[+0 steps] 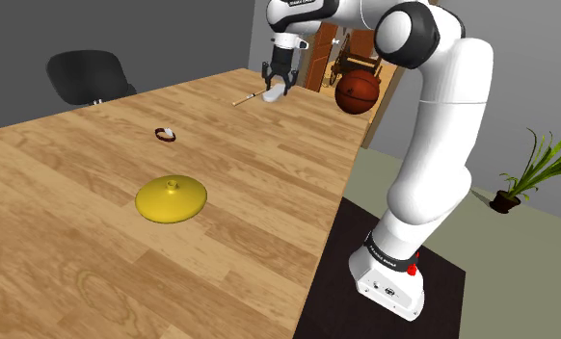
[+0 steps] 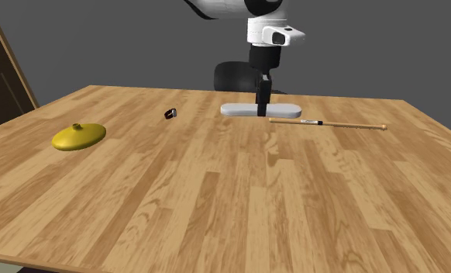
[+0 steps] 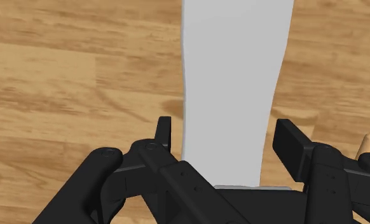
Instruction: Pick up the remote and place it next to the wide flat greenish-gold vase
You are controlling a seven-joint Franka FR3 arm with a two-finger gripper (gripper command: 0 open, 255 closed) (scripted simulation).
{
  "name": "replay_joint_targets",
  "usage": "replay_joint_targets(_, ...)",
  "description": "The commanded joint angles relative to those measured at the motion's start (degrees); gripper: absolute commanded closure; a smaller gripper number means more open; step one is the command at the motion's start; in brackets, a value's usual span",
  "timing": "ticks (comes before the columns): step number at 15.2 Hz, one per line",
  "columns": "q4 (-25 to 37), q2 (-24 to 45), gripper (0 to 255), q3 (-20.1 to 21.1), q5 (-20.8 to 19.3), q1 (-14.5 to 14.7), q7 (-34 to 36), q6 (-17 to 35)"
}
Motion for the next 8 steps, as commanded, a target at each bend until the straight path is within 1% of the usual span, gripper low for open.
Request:
replay_joint_targets(1,-2.2,-1.5,255,0.8,-0.3,1.7,2.5,0.7)
replay_joint_targets(8,-7.1,-5.0,255,3.7,-1.2,7.2,11.2,2.0)
